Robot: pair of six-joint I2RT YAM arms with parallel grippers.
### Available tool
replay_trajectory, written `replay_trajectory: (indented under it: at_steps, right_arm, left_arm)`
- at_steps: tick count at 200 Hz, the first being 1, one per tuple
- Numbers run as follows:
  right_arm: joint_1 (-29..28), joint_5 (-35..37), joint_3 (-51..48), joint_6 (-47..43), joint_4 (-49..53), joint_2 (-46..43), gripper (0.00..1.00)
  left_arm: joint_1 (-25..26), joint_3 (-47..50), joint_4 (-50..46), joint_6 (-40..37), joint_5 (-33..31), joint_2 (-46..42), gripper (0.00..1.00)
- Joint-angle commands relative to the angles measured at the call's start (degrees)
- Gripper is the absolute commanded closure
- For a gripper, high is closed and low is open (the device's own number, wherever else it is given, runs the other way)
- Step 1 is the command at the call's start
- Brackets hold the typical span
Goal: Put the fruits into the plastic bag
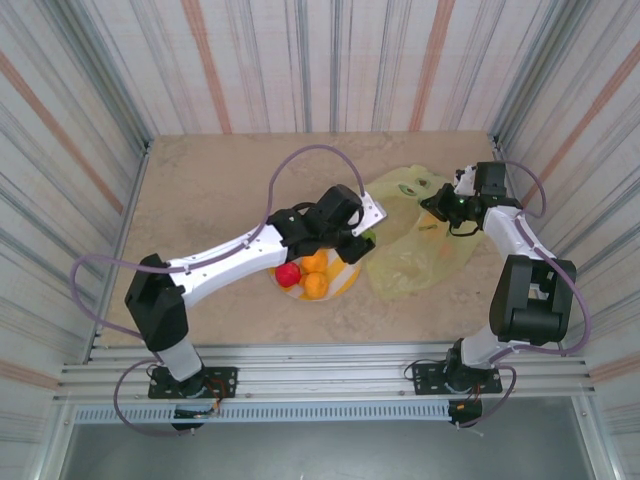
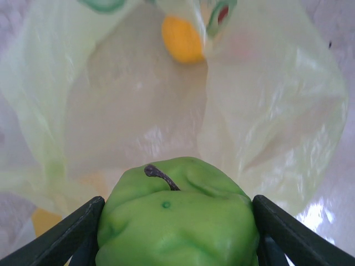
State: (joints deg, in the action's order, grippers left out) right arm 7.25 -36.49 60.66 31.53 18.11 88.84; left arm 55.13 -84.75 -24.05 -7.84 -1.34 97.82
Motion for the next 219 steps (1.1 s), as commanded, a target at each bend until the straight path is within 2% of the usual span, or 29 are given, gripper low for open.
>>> replay_trajectory:
  at_steps: [1,51,106,172,219]
  right_arm:
    - [-0.2,-1.6,-0.8,0.9,-0.2,0.1,1.00]
    - [-0.6,-3.7,0.5,0.8,1.5,0.1,1.00]
    - [0.1,-3.9,2.6,0.6,3.3,0.8,1.00]
    - [0.8,-5.1,3.5,0.8,3.5,3.2,1.00]
    - [1.2,-5.1,3.4,0.9,3.5,3.5,1.00]
  left_arm:
    - [-0.2,-3.1,6.2,-3.0,-1.4,4.9,0.35]
    - [-0.4,-14.0,12.6,-9.8,-6.3,20.0,0.36]
    - [-0.6,-21.3,23.1,-11.5,-9.6,32.4,0.37]
    - [-1.7,-23.9,32.7,-8.5,-12.7,40.0,0.33]
    - [-2.2,-25.5,36.1,-7.0,-13.2,42.0,0.25]
